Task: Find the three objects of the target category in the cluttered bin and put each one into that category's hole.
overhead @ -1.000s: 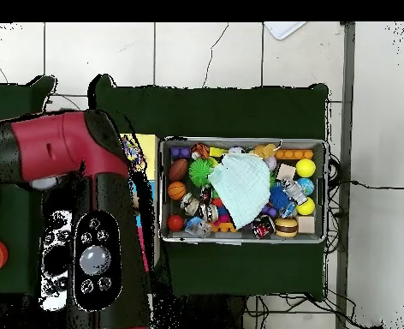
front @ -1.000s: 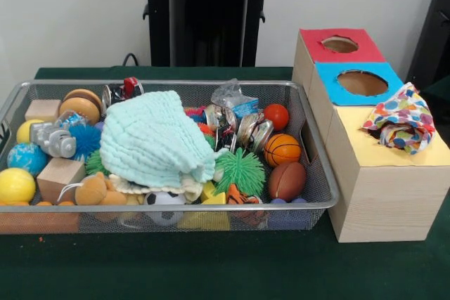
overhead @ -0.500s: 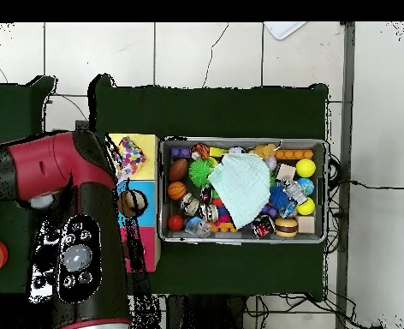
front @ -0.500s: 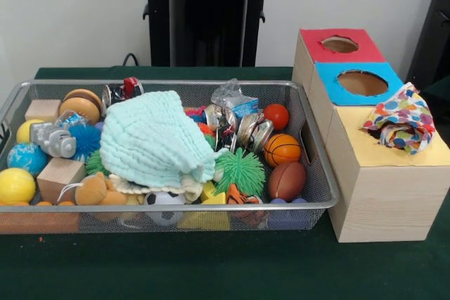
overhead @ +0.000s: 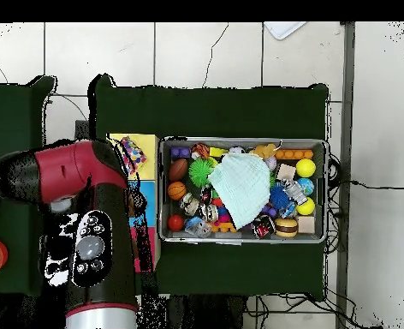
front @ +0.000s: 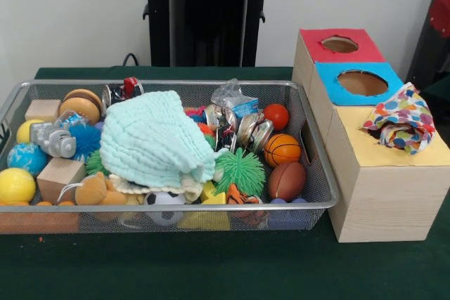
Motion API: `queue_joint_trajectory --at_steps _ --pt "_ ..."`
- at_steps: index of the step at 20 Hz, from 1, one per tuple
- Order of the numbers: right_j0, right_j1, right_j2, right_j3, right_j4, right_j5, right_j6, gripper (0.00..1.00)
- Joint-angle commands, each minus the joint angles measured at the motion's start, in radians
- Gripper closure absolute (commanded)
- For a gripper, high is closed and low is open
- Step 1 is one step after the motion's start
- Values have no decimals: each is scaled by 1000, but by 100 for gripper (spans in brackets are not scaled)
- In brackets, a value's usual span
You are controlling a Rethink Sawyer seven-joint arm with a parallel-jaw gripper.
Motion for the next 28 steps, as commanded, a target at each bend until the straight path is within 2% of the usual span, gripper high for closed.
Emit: queue_joint_trajectory --at_steps 1,6,14,21,23,28 --pt "-33 85 -12 105 -30 -109 209 100" --pt "-70 98 7 138 -19 -183 160 100" --pt "-93 193 28 94 0 -273 167 100" --pt "-106 268 10 51 -29 -344 160 100" --pt "-93 256 -13 42 -70 -368 144 100" --pt "-107 166 -6 49 -101 -322 50 100"
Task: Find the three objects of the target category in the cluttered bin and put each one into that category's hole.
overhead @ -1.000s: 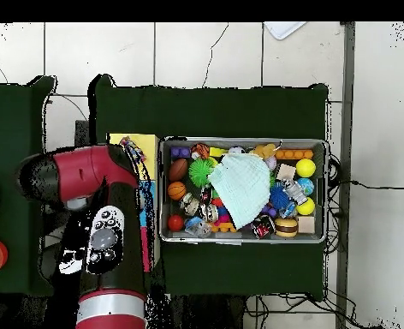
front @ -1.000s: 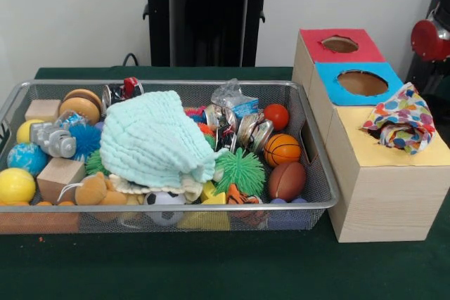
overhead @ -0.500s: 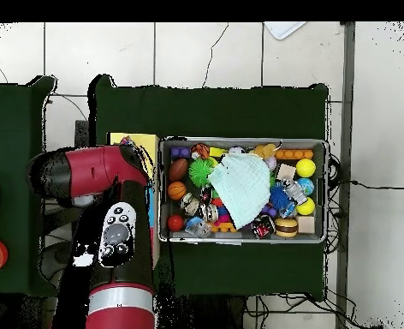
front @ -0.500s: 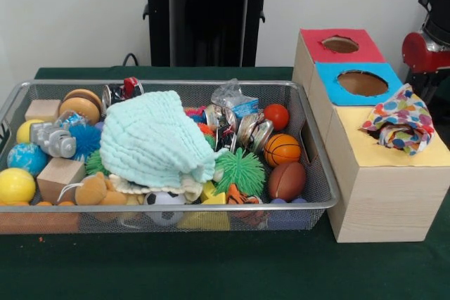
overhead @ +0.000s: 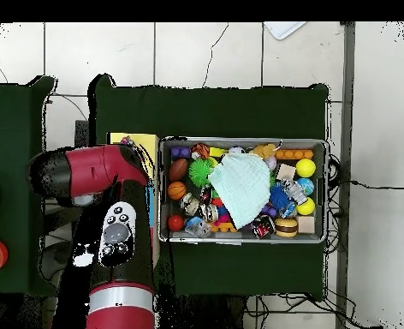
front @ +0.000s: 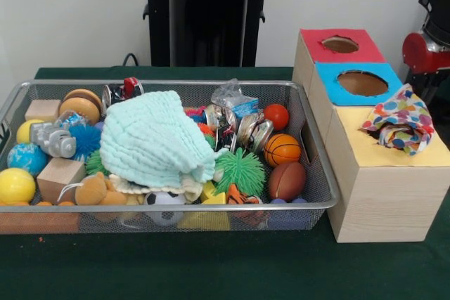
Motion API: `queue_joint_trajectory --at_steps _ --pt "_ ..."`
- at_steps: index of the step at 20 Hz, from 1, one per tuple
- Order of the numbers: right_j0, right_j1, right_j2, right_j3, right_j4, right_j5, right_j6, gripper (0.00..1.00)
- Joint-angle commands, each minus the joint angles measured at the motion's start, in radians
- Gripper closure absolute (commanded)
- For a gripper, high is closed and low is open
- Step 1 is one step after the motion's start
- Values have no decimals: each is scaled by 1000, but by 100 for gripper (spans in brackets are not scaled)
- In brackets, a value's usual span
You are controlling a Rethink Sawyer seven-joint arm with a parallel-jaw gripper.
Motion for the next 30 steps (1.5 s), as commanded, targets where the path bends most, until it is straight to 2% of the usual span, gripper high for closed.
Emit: queue_joint_trajectory --at_steps 1,4,11,15,21,23,30 --pt "-78 80 11 23 -119 -168 30 100" --pt "-97 31 26 -10 -98 -84 0 100" --pt "-123 -13 44 -69 -98 14 -37 100" --pt "-148 23 70 -69 -105 -47 -40 100" --pt "-194 121 125 -86 -148 -201 -64 100" --pt "-197 139 128 -98 -161 -214 -56 100" --pt "-251 243 225 -107 -121 -277 -45 100"
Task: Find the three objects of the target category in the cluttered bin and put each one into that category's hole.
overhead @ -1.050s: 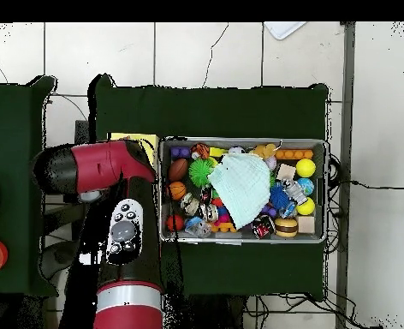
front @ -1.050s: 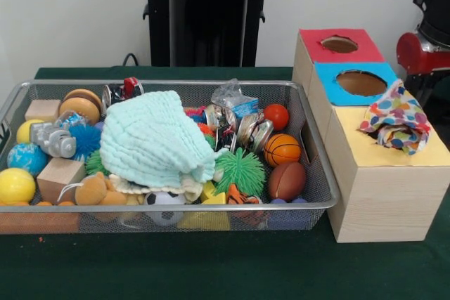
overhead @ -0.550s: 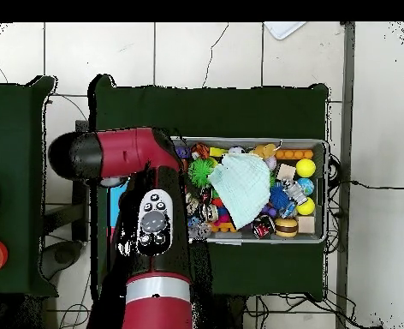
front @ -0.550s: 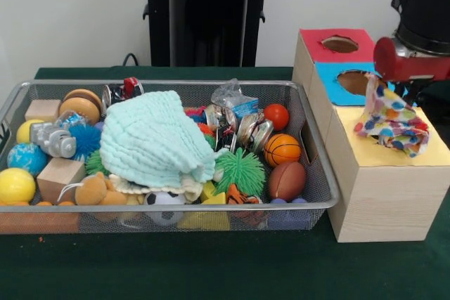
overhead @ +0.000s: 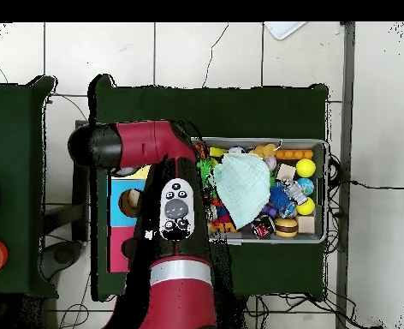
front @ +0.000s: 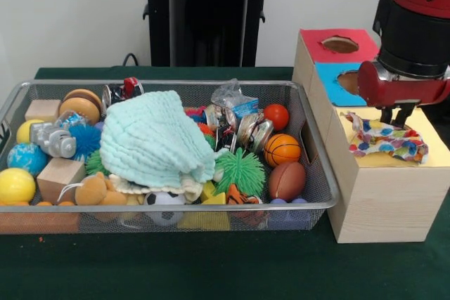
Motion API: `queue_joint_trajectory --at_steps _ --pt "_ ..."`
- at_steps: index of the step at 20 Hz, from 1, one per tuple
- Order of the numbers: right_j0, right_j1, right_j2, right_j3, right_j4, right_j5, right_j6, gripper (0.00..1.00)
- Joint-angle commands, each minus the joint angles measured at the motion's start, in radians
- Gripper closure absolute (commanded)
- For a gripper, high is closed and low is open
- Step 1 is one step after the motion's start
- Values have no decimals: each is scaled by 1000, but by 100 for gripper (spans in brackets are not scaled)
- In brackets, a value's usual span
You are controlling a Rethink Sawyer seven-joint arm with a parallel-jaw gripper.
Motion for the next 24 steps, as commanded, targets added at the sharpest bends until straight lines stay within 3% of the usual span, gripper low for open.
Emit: queue_joint_trajectory --at_steps 1,5,11,16,24 --pt "-83 227 170 -14 -32 -205 -34 100" --pt "-86 266 188 -34 -22 -208 -2 100" --pt "-52 280 168 -37 -8 -116 67 100" --pt "-17 396 140 -145 -52 -196 97 100" --pt "-2 459 130 -235 -75 -132 88 100"
